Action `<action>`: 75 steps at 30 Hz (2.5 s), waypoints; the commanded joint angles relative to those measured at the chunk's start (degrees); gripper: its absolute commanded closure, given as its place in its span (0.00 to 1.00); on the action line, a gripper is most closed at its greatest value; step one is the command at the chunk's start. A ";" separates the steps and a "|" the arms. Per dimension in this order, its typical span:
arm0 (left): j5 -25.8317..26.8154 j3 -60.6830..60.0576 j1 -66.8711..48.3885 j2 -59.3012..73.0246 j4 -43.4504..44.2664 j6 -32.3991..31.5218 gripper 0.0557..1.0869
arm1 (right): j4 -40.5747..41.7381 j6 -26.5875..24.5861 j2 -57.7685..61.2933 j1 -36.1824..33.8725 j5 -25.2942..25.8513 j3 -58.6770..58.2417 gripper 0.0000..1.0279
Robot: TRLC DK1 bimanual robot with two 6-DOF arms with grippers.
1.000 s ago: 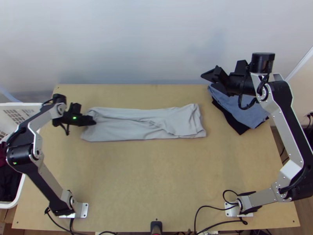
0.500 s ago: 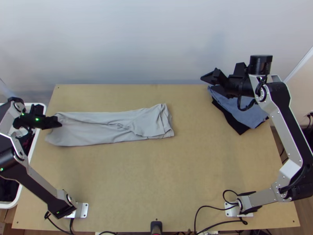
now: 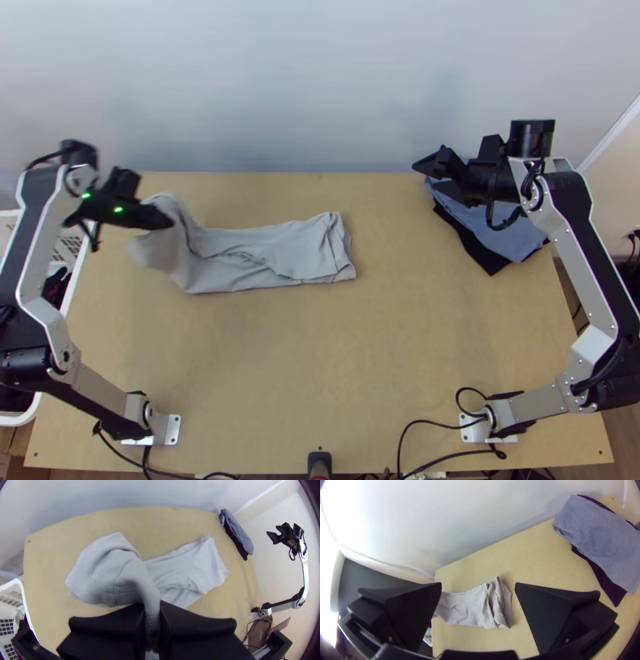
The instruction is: Fold the t-shirt
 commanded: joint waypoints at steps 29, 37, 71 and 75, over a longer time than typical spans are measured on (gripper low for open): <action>-5.71 30.92 -31.26 25.23 -1.03 -18.91 0.96 | 0.54 -2.06 -3.71 -3.60 -1.21 -5.05 0.03; -6.76 31.10 -34.86 27.77 0.55 -20.41 0.96 | 0.80 -3.03 -3.35 -4.30 -1.30 -6.63 0.03; -5.53 31.54 -42.95 29.27 16.54 -26.30 0.04 | 7.66 -2.94 -3.09 0.80 -0.68 -20.34 0.03; -5.62 30.92 -41.10 27.86 12.59 -23.22 0.04 | 8.45 -2.94 -2.39 2.20 -0.33 -21.04 0.03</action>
